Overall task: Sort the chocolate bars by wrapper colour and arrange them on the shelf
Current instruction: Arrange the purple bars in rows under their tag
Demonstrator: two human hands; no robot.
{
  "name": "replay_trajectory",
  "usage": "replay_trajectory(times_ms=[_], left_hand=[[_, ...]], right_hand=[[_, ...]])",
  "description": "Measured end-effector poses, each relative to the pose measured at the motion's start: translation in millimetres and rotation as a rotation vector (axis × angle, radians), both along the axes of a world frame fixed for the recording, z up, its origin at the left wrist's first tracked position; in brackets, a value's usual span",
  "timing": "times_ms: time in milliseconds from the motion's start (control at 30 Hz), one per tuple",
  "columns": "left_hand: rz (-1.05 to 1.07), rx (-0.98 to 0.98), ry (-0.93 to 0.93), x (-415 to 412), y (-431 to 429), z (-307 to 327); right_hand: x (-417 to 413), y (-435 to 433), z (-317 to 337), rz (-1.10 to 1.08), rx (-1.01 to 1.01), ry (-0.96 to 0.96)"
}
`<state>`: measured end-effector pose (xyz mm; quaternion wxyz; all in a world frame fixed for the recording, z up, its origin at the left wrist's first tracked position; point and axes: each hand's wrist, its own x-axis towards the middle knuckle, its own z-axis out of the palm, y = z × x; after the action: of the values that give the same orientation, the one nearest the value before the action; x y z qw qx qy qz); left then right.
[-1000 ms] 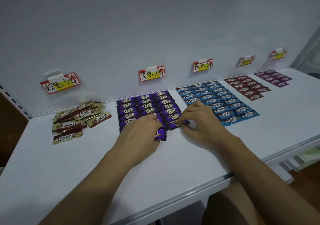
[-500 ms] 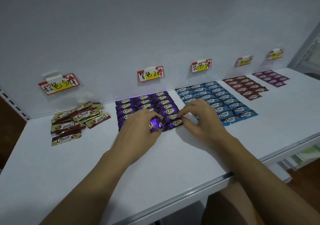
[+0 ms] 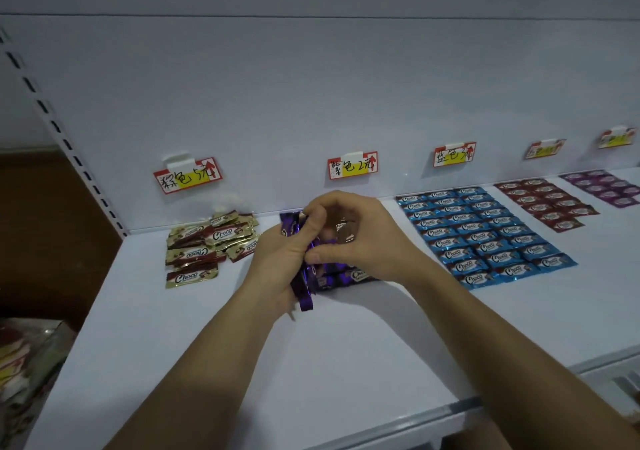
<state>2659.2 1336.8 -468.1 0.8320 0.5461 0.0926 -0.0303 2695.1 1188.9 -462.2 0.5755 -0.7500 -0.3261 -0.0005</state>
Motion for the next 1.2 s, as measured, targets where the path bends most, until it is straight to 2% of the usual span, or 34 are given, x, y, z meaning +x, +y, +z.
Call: replay_trajectory(times_ms=[100,267,533,667,833,900,1000,1100,1200], left_hand=[[-0.046,-0.07,0.043,0.3,10.3,5.6],[-0.072,-0.086,0.069,-1.1,15.5,12.1],[-0.028,0.01,0.111,1.8,17.3,8.0],[0.014,0.028,0.126,3.2,15.2,5.3],[0.052,-0.043,0.181,4.9,19.4,4.5],[0.049,-0.102,0.214,7.5,23.5,4.6],[0.042,-0.219,0.267,8.2,30.5,8.5],[0.011,-0.337,0.284,10.5,35.2,8.0],[-0.027,-0.38,0.278,10.8,36.0,7.1]], right_hand=[[3.2,0.9,-9.8,-0.026,0.148,0.084],[4.6,-4.8,-13.4,-0.019,0.249,0.197],[-0.4,-4.8,-15.2,-0.18,0.254,0.118],[0.2,-4.3,-19.2,-0.188,0.272,0.13],[-2.8,-4.3,-15.8,-0.214,0.283,0.106],[-5.3,-8.6,-13.5,-0.245,0.223,-0.038],[-8.4,-18.8,-11.0,-0.339,-0.006,-0.45],[-17.6,-26.2,-12.8,-0.353,-0.043,-0.536],[-26.5,-29.8,-18.3,-0.352,-0.029,-0.512]])
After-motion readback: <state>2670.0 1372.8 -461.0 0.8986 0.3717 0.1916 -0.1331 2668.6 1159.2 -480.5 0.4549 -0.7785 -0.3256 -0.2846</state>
